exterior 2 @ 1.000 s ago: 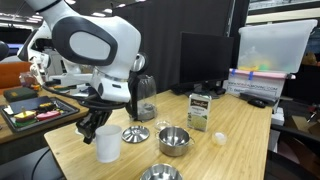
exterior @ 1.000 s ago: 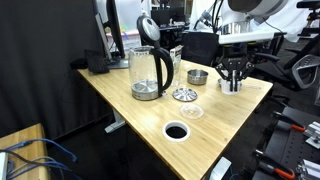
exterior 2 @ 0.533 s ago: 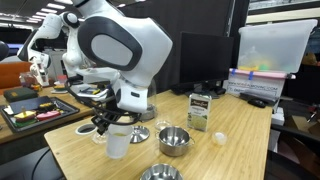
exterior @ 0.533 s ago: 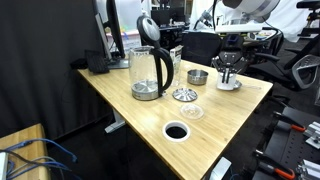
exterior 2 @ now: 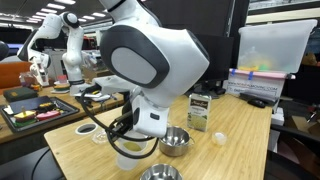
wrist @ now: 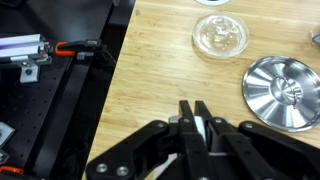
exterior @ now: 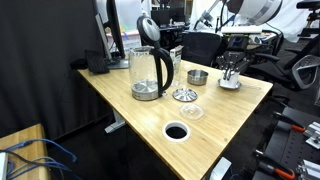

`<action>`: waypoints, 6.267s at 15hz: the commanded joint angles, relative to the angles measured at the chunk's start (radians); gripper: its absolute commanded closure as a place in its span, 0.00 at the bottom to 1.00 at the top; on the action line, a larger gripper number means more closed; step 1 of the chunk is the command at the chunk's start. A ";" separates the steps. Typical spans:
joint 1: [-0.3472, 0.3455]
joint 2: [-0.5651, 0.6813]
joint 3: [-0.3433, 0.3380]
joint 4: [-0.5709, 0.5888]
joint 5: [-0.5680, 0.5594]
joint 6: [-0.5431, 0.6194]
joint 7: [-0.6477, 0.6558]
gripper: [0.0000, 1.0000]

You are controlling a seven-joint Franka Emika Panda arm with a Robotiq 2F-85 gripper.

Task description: Pour some contents from the white mug into the silver pan.

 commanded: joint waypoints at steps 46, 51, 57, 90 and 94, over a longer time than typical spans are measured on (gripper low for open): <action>-0.156 0.308 -0.112 0.297 0.314 -0.648 -0.135 0.98; -0.195 0.387 -0.122 0.361 0.375 -0.783 -0.158 0.98; -0.229 0.451 -0.142 0.406 0.409 -0.904 -0.187 0.98; -0.247 0.649 -0.178 0.529 0.410 -1.307 -0.351 0.98; -0.245 0.652 -0.181 0.532 0.414 -1.315 -0.356 0.98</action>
